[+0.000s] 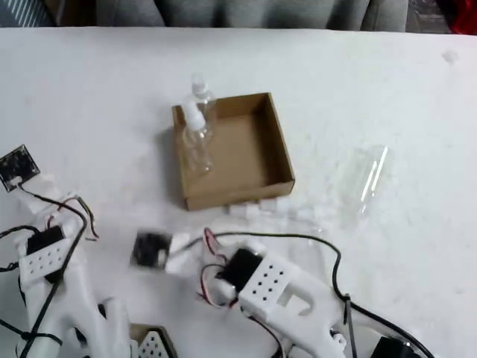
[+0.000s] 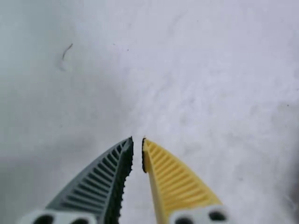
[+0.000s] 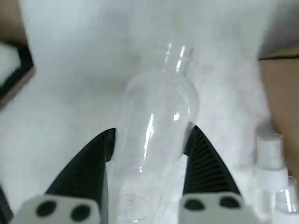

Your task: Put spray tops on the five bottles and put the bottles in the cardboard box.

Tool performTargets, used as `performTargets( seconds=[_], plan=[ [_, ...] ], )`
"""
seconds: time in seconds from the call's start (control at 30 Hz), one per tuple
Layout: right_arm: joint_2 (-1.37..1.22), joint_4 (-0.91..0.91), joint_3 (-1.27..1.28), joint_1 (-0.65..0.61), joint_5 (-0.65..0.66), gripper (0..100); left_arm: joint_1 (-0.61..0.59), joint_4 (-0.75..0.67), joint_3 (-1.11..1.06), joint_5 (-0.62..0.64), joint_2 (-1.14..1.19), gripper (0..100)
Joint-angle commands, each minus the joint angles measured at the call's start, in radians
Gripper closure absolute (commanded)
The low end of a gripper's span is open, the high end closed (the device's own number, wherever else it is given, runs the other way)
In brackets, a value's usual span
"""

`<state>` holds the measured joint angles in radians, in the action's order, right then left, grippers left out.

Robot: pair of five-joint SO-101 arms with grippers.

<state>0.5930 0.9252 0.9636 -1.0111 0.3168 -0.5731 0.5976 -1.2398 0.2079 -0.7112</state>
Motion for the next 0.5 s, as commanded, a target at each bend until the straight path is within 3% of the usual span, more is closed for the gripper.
performTargets(
  seconds=[0.0,0.1,0.17,0.33,0.47],
  plan=[
    [-0.001,-0.130,-0.055,0.015,-0.307,97.9,-0.010,-0.032,0.040,0.011,0.005,97],
    [-0.024,-0.292,-0.018,0.015,-0.493,97.4,-0.015,-0.032,0.040,0.011,0.005,97],
    [-0.070,-0.418,0.014,0.013,-0.549,97.4,-0.018,-0.032,0.040,0.011,0.005,97],
    [-0.298,-0.654,-0.029,0.013,-0.559,97.3,-0.021,-0.031,0.038,0.011,0.005,97],
    [-0.513,-0.636,-0.178,-0.010,-0.560,90.2,-0.021,-0.028,0.038,0.011,0.005,97]
  ],
)
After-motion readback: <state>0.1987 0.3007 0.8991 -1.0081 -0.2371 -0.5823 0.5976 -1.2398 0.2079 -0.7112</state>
